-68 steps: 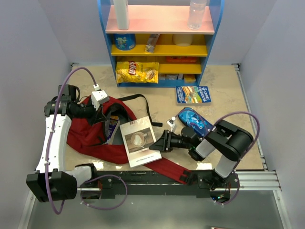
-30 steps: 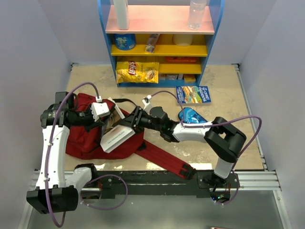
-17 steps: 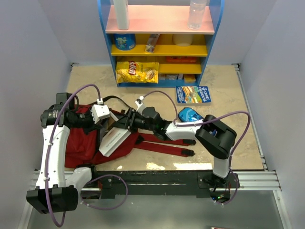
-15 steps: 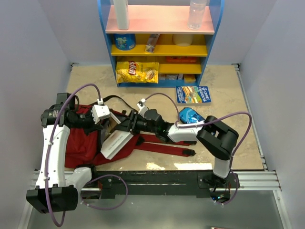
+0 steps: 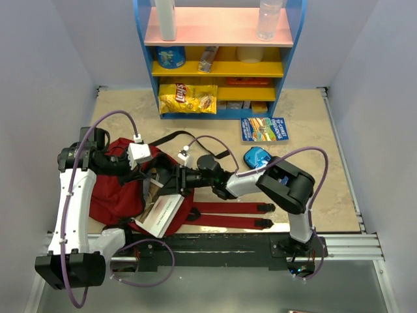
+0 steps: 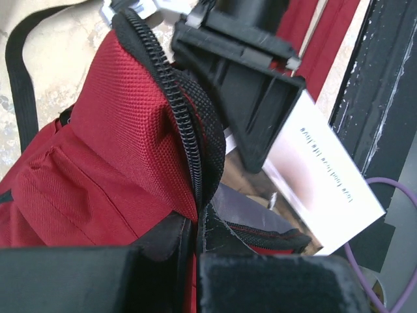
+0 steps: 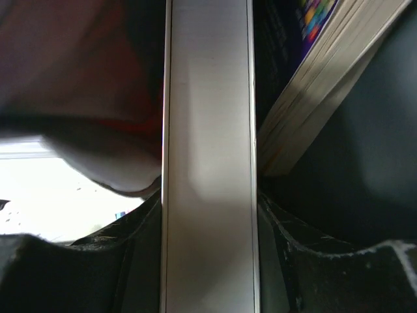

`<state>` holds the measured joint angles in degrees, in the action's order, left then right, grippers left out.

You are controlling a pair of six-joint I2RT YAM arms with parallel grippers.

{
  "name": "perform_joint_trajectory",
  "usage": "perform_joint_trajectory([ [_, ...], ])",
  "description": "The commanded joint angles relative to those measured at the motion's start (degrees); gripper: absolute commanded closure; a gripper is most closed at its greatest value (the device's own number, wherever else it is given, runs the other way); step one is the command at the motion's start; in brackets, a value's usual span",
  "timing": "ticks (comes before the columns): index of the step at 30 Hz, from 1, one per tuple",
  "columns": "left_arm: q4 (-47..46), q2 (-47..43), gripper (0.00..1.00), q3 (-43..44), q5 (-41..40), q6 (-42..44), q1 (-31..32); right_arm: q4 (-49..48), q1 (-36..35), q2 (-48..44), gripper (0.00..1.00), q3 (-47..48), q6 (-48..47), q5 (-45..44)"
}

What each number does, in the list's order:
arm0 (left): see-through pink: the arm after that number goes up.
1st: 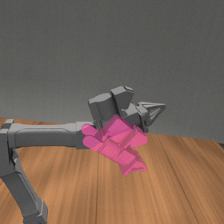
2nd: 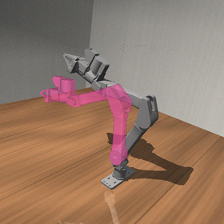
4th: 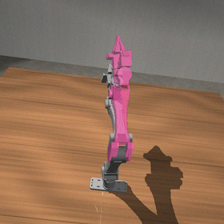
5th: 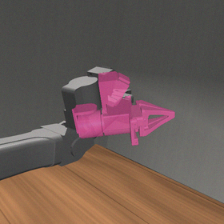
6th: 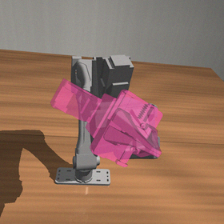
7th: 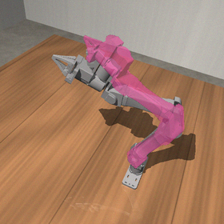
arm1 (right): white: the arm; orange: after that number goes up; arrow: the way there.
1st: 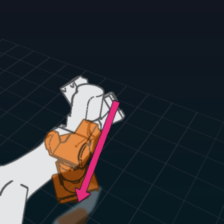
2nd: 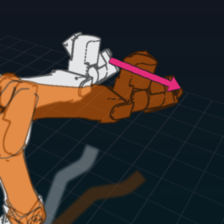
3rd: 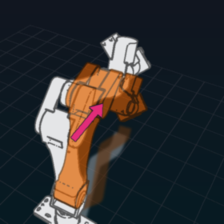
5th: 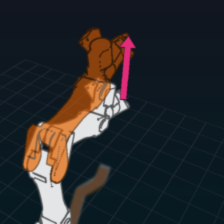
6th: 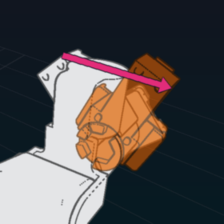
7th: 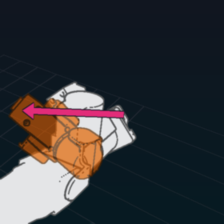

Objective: Pack the student bag
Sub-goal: Place the book in the student bag.

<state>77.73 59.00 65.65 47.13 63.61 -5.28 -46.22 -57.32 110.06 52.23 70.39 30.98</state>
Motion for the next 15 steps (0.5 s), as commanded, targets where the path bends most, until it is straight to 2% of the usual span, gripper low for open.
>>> perform_joint_trajectory([
  [1, -2.32, -0.73, 1.00, 3.17, 7.09, 0.46, 0.71, 0.12, 0.62, 1.30, 0.88, 6.73, -1.30, 3.31],
  [4, -2.32, -0.38, 1.00, 3.17, 7.18, 0.11, 0.88, 3.59, 2.73, -0.02, 0.85, 7.98, -2.10, -4.16],
  [9, -2.32, -0.20, 1.00, 3.08, 7.09, -0.34, 0.97, 6.49, 6.34, -6.17, 0.87, 5.79, -1.49, -18.38],
  [12, -2.32, -0.38, 1.00, 2.73, 7.01, 0.02, 1.06, 7.45, 6.43, -7.23, 0.87, 6.04, -1.05, -24.02],
  [15, -2.32, -0.12, 1.00, 2.56, 7.09, -0.07, 1.15, 5.53, 5.56, -4.87, 0.87, 7.53, 1.67, -25.44],
])
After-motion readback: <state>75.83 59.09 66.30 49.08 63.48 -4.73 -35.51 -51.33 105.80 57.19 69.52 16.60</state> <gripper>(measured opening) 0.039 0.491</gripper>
